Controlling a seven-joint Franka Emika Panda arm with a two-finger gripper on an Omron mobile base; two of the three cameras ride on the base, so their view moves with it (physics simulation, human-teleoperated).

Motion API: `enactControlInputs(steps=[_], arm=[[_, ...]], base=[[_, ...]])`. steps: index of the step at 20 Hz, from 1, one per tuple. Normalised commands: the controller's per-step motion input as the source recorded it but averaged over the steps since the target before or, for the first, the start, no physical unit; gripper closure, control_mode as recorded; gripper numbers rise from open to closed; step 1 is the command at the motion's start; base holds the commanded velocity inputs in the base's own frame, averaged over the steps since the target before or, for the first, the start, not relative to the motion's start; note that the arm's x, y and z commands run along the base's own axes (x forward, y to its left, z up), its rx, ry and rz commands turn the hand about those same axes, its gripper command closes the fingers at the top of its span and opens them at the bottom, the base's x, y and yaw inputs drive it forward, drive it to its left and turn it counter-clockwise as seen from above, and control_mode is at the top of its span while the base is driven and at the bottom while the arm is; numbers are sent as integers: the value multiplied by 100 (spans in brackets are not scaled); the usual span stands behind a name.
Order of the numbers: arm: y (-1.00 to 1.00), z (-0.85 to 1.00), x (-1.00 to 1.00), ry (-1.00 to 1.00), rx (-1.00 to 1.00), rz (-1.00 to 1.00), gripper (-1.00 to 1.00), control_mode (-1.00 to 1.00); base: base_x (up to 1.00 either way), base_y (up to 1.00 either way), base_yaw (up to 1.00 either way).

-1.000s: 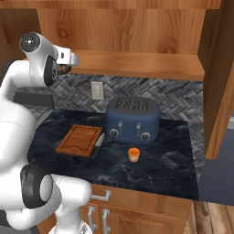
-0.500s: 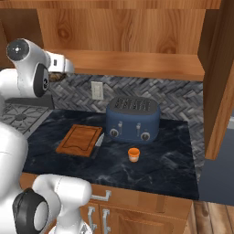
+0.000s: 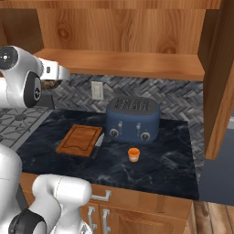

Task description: Pick the bread, place it on the cutting board, pick the jam, place it on the counter, and close the cabinet.

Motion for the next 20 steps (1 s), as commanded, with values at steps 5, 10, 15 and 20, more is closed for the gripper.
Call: enactControlInputs(steps=[5,10,15,20], arm=[[0,-9,-30,6,0,0,100,-100],[0,-11,-21,9,0,-1,100,-100],[0,-20,-8,11,0,-4,100,-100],[0,-23,-5,9,0,-3,100,-100]], base=[[0,0,0],[0,0,0],[0,0,0],[0,0,0]])
